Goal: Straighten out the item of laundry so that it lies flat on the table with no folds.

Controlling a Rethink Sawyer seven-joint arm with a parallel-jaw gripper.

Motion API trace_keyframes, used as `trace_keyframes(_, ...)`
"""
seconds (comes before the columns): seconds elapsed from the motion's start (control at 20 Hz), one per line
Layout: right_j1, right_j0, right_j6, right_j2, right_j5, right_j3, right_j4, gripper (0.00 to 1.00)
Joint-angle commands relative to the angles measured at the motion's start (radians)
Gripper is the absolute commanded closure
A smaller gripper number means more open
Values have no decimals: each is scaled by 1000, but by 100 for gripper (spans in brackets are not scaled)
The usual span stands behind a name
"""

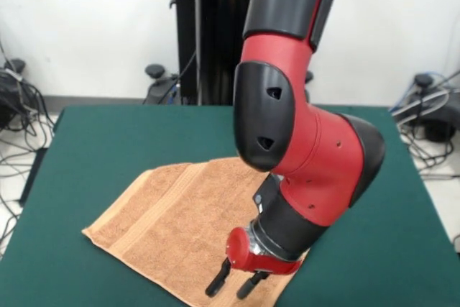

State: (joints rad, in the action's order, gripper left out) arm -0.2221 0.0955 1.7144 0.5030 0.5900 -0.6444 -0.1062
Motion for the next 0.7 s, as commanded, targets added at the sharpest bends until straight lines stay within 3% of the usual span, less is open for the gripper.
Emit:
trace_keyframes(0.05, 53, -46, -92, -149, 74, -121, -17, 0)
trace_keyframes(0.1, 89, -63, -165, -205, 90, -166, -4, 0)
trace_keyframes(0.35, 260, -93, -268, -366, 142, -381, 32, 0)
trace_keyframes(0.7, 300, -170, -317, -515, 129, -451, -8, 0)
